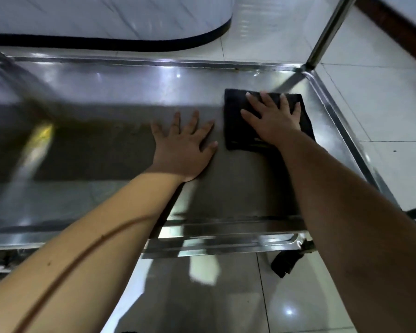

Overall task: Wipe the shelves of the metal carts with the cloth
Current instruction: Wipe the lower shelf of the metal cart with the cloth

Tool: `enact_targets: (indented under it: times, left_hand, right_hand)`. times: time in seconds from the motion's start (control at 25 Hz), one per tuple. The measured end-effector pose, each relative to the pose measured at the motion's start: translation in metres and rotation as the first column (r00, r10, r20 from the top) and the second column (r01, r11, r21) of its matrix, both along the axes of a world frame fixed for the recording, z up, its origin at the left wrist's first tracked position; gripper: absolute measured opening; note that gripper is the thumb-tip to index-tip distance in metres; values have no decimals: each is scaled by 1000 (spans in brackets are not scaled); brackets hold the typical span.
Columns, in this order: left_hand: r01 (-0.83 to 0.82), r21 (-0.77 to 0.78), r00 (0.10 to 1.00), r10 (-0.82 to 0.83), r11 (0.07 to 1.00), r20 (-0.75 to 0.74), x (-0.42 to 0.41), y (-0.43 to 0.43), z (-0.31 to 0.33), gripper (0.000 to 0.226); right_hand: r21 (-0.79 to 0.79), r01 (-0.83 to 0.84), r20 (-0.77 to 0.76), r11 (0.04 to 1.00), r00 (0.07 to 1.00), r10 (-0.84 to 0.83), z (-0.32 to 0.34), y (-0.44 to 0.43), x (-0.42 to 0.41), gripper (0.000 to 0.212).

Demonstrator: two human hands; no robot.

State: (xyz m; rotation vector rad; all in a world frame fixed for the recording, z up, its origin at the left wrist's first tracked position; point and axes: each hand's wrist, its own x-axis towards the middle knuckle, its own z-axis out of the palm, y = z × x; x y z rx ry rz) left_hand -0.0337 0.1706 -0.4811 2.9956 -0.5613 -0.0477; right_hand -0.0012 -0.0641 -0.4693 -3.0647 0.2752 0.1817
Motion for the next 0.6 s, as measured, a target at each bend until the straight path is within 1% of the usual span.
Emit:
enact_targets:
  times: [0.12,0.2,0.28,0.4,0.48,0.52,0.6]
  left_hand:
    - [-1,-10,1000,1,1000,3,-1,-2,0,60]
    - [2,-7,1000,-2,1000,-6,-1,-1,2,60]
    - [-3,-16,1000,2,1000,-19,-2,0,3,60]
    - [-7,-30,1000,7,1000,-15,-3,0,4,60]
    - [-3,-37,1000,2,999,-15,-2,-2,3,60]
    - [-2,-29,1000,2,1000,-5,-2,-2,2,60]
    - [2,-9,1000,-2,1000,4,-3,-2,1,60]
  right_hand:
    - [-1,6,10,1000,1000,-6,1,1,8,65]
    - [7,1,-13,1000,1000,-1,5,8,-12,65]
    - [-7,-32,-40,999,999,32,6,11,-56,64]
    - [17,-80,-60,997,995,81,12,4,-152,65]
    - [30,-61,-109,998,992,64,17,-4,-197,66]
    - [31,-45,-120,999,992,48,17,-8,-201,65]
    - [8,-5,-95,1000,995,6,12,-14,-174,63]
